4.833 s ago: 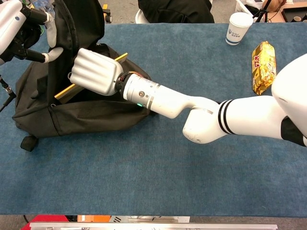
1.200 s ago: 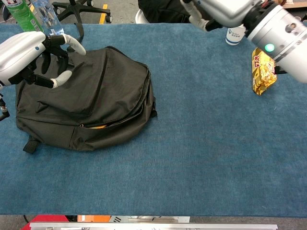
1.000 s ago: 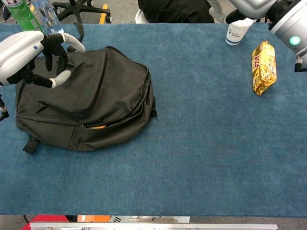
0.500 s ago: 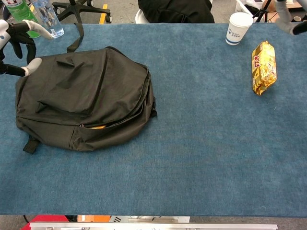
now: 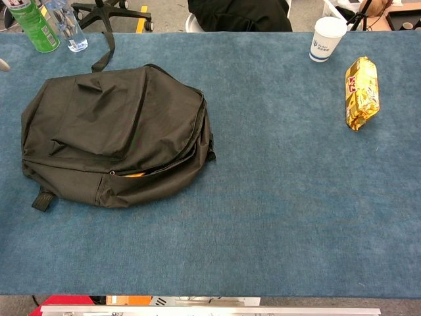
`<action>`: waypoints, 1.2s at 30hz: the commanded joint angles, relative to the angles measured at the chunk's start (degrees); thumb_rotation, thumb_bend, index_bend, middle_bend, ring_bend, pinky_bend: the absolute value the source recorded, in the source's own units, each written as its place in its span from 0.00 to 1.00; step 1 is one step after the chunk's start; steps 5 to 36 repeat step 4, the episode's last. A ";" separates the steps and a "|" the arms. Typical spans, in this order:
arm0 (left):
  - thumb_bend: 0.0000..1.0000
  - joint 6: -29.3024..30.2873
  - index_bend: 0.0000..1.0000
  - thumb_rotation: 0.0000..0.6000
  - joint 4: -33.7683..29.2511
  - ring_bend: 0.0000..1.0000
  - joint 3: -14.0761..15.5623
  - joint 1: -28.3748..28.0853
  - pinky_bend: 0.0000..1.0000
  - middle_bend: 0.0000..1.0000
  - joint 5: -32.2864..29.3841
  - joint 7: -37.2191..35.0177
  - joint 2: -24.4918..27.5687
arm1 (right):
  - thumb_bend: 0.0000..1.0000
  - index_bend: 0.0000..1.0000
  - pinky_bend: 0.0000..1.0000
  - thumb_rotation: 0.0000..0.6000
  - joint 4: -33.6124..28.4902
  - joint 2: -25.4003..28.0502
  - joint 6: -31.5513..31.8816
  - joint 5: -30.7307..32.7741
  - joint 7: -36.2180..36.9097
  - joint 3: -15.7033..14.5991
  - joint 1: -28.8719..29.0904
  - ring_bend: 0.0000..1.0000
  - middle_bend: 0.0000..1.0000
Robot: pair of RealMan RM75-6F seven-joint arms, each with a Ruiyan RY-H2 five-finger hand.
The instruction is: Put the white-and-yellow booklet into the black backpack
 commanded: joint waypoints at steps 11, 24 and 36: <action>0.38 3.01 0.34 1.00 -0.57 0.39 1.99 3.79 0.50 0.41 0.80 0.74 2.28 | 0.33 0.41 0.63 1.00 1.07 0.44 1.20 0.63 2.27 -0.07 -3.00 0.41 0.50; 0.38 3.01 0.34 1.00 -0.57 0.39 1.99 3.79 0.50 0.41 0.80 0.74 2.28 | 0.33 0.41 0.63 1.00 1.07 0.44 1.20 0.63 2.27 -0.07 -3.00 0.41 0.50; 0.38 3.01 0.34 1.00 -0.57 0.39 1.99 3.79 0.50 0.41 0.80 0.74 2.28 | 0.33 0.41 0.63 1.00 1.07 0.44 1.20 0.63 2.27 -0.07 -3.00 0.41 0.50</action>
